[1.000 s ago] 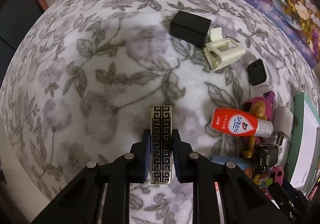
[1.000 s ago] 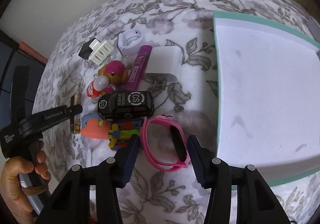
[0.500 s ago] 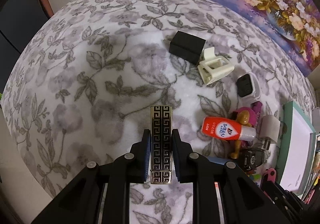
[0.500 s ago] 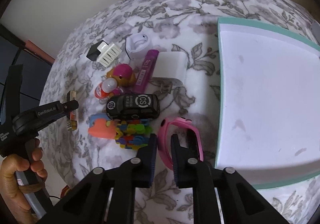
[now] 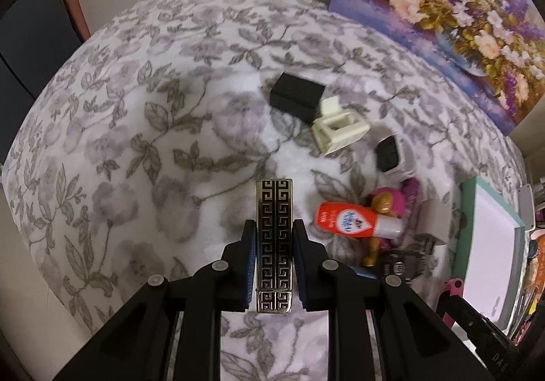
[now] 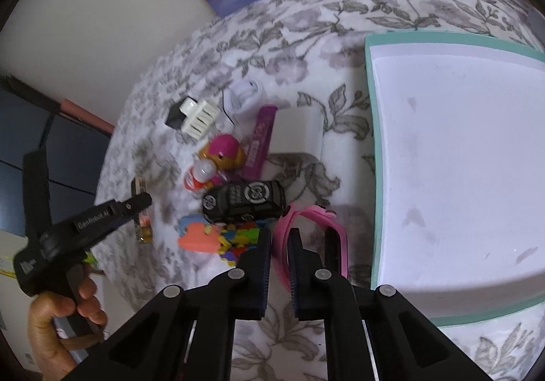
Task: Organize rigid objects
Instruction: 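Carry the gold bar and pink band into the tray and open both tools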
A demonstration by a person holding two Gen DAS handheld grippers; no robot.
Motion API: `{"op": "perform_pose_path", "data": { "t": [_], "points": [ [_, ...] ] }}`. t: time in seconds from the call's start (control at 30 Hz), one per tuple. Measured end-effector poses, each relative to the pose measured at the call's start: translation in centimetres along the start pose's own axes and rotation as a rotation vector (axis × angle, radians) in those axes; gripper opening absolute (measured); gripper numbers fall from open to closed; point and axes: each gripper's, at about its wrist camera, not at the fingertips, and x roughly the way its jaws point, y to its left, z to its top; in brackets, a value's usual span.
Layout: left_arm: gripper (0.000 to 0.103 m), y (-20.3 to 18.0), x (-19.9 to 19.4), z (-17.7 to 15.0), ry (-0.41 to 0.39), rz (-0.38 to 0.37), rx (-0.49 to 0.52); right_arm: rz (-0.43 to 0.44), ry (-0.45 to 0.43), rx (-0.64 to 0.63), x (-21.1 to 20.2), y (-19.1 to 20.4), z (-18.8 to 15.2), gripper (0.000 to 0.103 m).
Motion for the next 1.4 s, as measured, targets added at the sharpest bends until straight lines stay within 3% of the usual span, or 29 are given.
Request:
{"op": "perform_pose_path", "data": {
  "t": [0.27,0.4,0.53,0.73,0.87,1.13,1.4],
  "points": [
    [0.021,-3.8,-3.9,-0.5,-0.083,-0.056,0.075,0.075,-0.111,0.036,-4.2,-0.3,1.3,0.01],
    [0.021,-7.3,-4.9,-0.9,-0.094,-0.085,0.148,0.058,-0.203,0.037,-7.1,-0.9,2.5,0.01],
    [0.021,-11.5,-4.9,-1.6,-0.064,-0.115,0.232,-0.073,-0.266,0.037,-8.6,-2.1,3.5,0.01],
    [0.021,-19.5,-3.9,-2.7,-0.02,-0.156,0.361,-0.303,-0.285,0.108,-8.9,-6.8,4.7,0.01],
    [0.021,-23.7,-2.5,-3.5,0.012,-0.189,0.41,-0.4,-0.299,0.141,-10.0,-10.1,4.9,0.01],
    [0.021,-28.4,1.2,-4.2,0.037,-0.189,0.447,-0.481,-0.298,0.241,-11.3,-15.5,4.8,0.011],
    [0.022,-29.8,2.3,-5.1,0.031,-0.211,0.487,-0.521,-0.269,0.242,-10.5,-16.8,4.7,0.014]
  ]
}}
